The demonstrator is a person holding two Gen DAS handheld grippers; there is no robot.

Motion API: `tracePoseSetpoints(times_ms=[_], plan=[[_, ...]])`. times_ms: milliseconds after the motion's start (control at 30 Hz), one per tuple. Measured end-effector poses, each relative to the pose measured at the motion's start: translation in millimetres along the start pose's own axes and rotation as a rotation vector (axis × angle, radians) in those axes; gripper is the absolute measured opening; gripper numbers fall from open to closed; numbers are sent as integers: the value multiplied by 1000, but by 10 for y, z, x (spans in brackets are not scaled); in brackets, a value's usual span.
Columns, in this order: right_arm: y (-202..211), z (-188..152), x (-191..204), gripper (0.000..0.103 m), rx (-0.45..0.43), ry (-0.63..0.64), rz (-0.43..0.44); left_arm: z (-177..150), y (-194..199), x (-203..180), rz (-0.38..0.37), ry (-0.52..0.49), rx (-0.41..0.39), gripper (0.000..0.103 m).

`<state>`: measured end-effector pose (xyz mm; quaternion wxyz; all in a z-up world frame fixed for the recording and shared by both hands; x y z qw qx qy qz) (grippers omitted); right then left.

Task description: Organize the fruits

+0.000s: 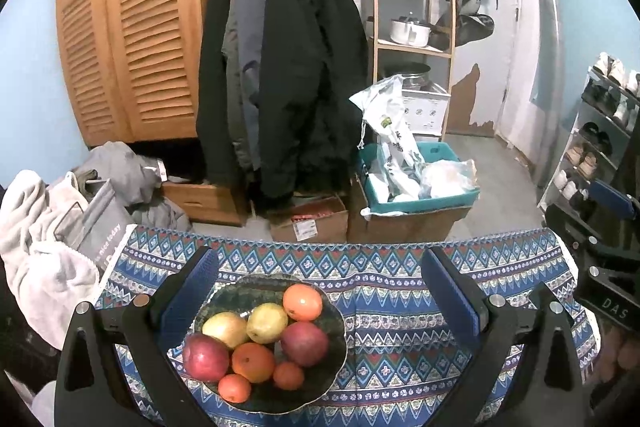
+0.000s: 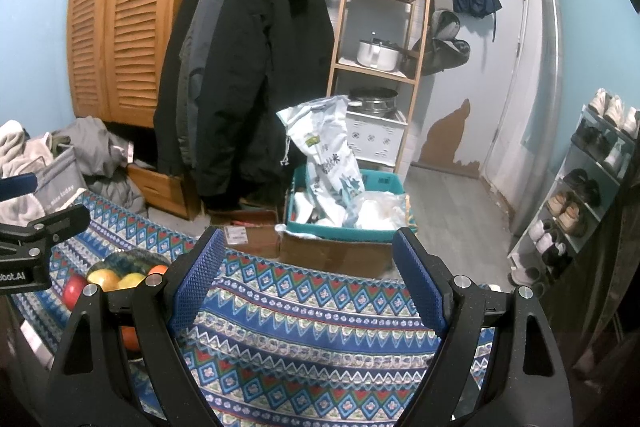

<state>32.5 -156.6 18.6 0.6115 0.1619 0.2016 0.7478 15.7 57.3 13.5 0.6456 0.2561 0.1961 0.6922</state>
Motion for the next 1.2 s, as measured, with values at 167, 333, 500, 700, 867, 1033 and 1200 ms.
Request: tracePoseSetpoints(times_ms=[167, 333, 500, 700, 867, 1033, 1200], plan=[[-5, -3, -4, 84, 1, 1, -3, -3, 1, -3, 16, 0, 1, 102], [-6, -4, -11, 84, 2, 1, -4, -6, -6, -5, 16, 4, 10, 102], [-5, -4, -15, 84, 2, 0, -3, -11, -21, 4, 10, 11, 20, 102], [-10, -1, -16, 84, 3, 3, -4, -17, -34, 28, 10, 20, 22, 102], [-5, 0, -14, 84, 2, 3, -5, -15, -31, 25, 9, 20, 23, 102], [-8, 1, -24, 84, 2, -1, -5, -14, -28, 19, 8, 19, 21, 102], [-5, -12, -51, 84, 3, 0, -4, -13, -19, 8, 9, 22, 15, 102]])
Point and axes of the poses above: each gripper's, at about its wrist camera, not at the fingertips, and y roughly against the way its jaws point, x to its left, z to its top, the point moved 1 cm from there along -y, roughly the way its jaws point, and after that the axes turned 7 degrees about -y, right-handed, at the moved point
